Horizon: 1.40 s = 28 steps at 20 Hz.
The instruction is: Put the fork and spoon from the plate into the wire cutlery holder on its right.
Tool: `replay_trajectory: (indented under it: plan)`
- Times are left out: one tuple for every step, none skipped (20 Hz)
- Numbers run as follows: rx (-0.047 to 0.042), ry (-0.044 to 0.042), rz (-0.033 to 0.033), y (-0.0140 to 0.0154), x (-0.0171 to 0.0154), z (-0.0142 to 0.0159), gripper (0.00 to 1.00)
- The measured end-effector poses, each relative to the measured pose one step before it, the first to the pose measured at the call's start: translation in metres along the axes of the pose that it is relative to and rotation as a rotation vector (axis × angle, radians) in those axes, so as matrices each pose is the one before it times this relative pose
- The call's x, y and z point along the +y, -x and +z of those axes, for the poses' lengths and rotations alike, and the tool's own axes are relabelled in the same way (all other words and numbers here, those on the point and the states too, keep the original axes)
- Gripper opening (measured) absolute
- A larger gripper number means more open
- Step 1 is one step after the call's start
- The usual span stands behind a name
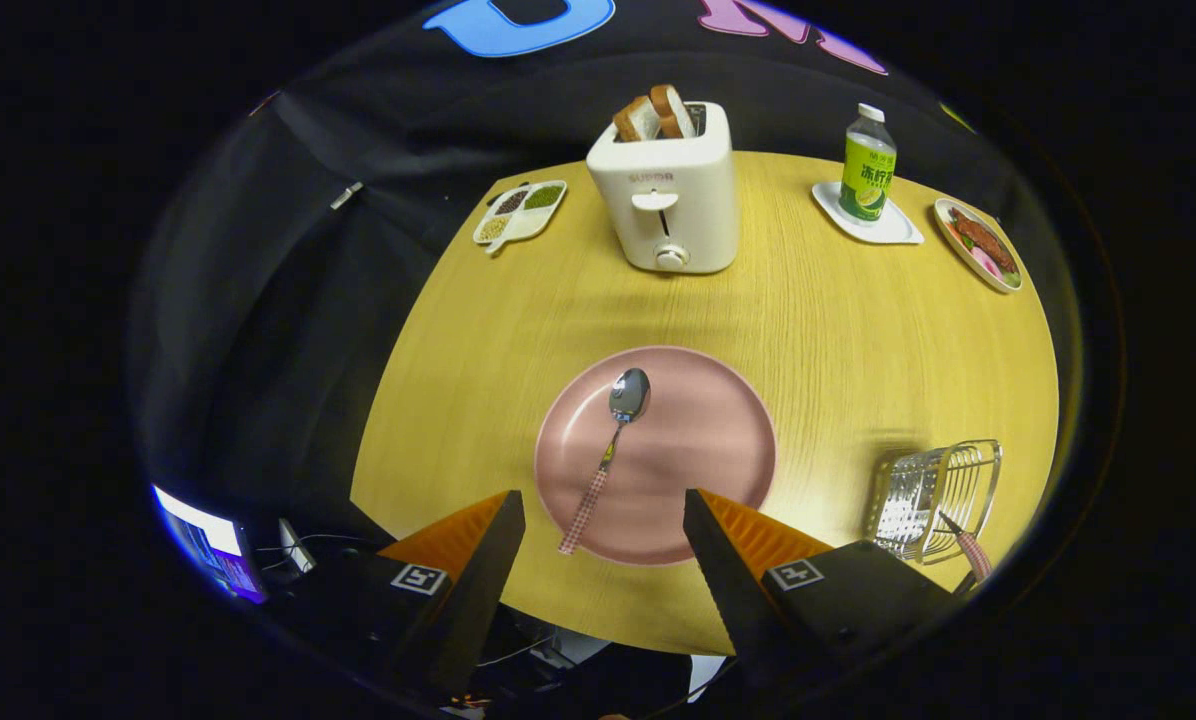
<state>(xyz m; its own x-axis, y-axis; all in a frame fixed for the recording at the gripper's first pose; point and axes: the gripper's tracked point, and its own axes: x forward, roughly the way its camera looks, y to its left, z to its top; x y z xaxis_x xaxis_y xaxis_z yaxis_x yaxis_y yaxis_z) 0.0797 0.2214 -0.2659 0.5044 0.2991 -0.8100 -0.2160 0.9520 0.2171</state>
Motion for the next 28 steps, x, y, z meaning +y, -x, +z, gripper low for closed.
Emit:
replay_trajectory:
  plan:
    - [0.01691, -0.00518, -0.01168, -0.01024, 0.00139, -0.00285, 1.00]
    - [0.01592, -0.00695, -0.00914, -0.01113, 0.00190, -0.00318, 1.00]
    - [0.01840, -0.00756, -0.00895, -0.01249, 0.00124, -0.00447, 1.00]
    - [0.02512, -0.00902, -0.00563, -0.00760, 0.00094, -0.00617, 1.00]
    - [0.01769, -0.00820, -0.00991, -0.01064, 0.00172, -0.00345, 1.00]
    - [0.01360, -0.00872, -0.01373, -0.00881, -0.00068, -0.00309, 1.00]
    - [0.01669, -0.00990, -0.01470, -0.00863, -0.00130, -0.00356, 0.99]
    - [0.02879, -0.02009, -0.02678, -0.00717, -0.00441, -0.00663, 0.99]
    - [0.02525, -0.03010, -0.00213, -0.00658, 0.00142, -0.00493, 0.99]
    - [0.01084, -0.02034, -0.00143, -0.00590, 0.00167, -0.00274, 0.98]
    - [0.00614, -0.00287, -0.00809, -0.00394, -0.00061, -0.00129, 0.98]
    - [0.00609, 0.00424, -0.00780, -0.00340, 0.00019, -0.00151, 0.95]
    - [0.00717, 0.00471, -0.00112, -0.00209, 0.00251, -0.00134, 0.92]
    - [0.00648, 0.00552, -0.00211, -0.00235, 0.00157, -0.00150, 0.87]
    - [0.00409, 0.00208, -0.00091, -0.00191, 0.00102, -0.00102, 0.83]
    - [0.00627, -0.00013, -0.00741, -0.00174, -0.00035, -0.00145, 0.73]
    - [0.00972, -0.00496, -0.00461, -0.00142, 0.00054, -0.00196, 0.63]
    - [0.01437, -0.00507, -0.00378, -0.00156, 0.00035, -0.00221, 0.53]
    - [0.00131, -0.00625, -0.01056, -0.00027, -0.00135, 0.00074, 0.45]
    - [0.00208, -0.00386, -0.00440, -0.00059, -0.00074, -0.00006, 0.38]
    - [0.00893, -0.00325, -0.00306, -0.00005, -0.00101, -0.00128, 0.31]
    - [0.00491, -0.00033, 0.00634, 0.00162, 0.00021, 0.00023, 0.18]
    - [-0.00143, 0.00253, -0.00474, -0.00407, -0.00371, -0.00168, 0.19]
    - [0.00480, -0.00766, 0.00101, 0.00452, -0.00244, 0.00121, 0.17]
    - [0.00522, 0.00062, 0.02078, -0.00135, 0.00115, -0.00152, 0.17]
    - [0.00367, -0.00227, 0.02102, 0.00056, 0.00037, 0.00002, 0.15]
    - [0.00427, -0.00301, 0.01799, -0.00041, -0.00008, -0.00057, 0.14]
    - [0.00065, 0.00449, 0.01730, 0.00252, -0.00038, -0.00111, 0.12]
